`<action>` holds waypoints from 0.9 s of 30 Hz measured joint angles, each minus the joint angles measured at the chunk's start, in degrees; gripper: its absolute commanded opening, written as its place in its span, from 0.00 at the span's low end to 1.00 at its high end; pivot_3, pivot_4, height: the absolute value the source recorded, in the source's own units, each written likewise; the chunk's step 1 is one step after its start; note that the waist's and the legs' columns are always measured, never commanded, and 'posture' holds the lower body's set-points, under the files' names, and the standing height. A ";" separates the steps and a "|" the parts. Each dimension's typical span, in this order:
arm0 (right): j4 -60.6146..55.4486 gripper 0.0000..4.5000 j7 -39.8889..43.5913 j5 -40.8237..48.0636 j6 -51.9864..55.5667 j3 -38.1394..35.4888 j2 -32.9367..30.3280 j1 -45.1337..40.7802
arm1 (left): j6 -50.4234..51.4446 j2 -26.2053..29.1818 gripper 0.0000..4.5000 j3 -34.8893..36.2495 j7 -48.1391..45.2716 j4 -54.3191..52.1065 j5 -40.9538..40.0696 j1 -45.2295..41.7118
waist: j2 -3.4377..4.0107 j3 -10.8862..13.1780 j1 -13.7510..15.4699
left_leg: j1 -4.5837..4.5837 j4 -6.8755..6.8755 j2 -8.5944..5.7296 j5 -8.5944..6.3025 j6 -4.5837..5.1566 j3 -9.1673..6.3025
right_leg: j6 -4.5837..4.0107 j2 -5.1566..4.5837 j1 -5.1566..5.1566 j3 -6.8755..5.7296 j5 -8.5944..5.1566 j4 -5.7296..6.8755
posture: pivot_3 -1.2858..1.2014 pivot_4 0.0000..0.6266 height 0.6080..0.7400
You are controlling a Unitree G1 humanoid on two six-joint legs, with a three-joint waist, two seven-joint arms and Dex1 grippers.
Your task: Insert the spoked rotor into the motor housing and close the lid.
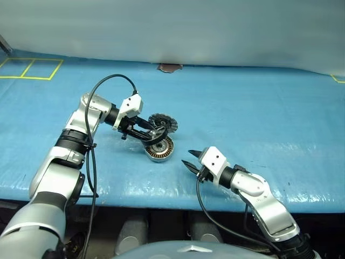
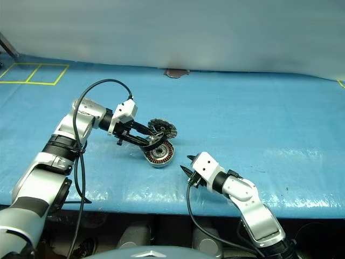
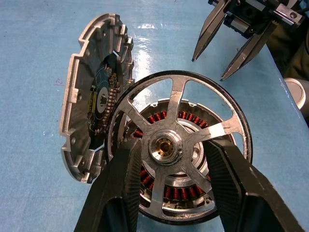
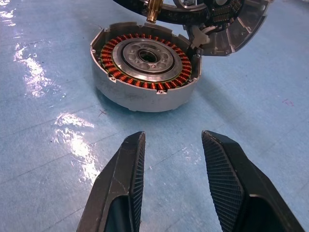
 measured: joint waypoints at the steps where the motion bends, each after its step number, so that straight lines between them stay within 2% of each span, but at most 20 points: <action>1: 0.02 0.44 0.02 0.03 0.00 0.00 0.04 0.00 | -0.46 0.02 0.45 0.00 -0.06 0.00 0.12 0.00 | 0.00 0.00 0.01 | 0.00 0.01 0.00 0.00 0.00 0.00 | 0.00 0.00 0.00 0.00 0.00 0.00 | 0.52 0.24 1.00; 27: 3.74 0.44 0.00 0.24 -4.03 0.11 2.32 -0.08 | -3.84 -1.36 0.45 -1.71 -0.76 0.63 2.63 -0.64 | 0.00 0.00 0.02 | 0.00 0.10 -0.01 0.00 0.01 -0.01 | -0.01 0.00 0.05 0.00 0.00 0.01 | 0.52 0.24 1.00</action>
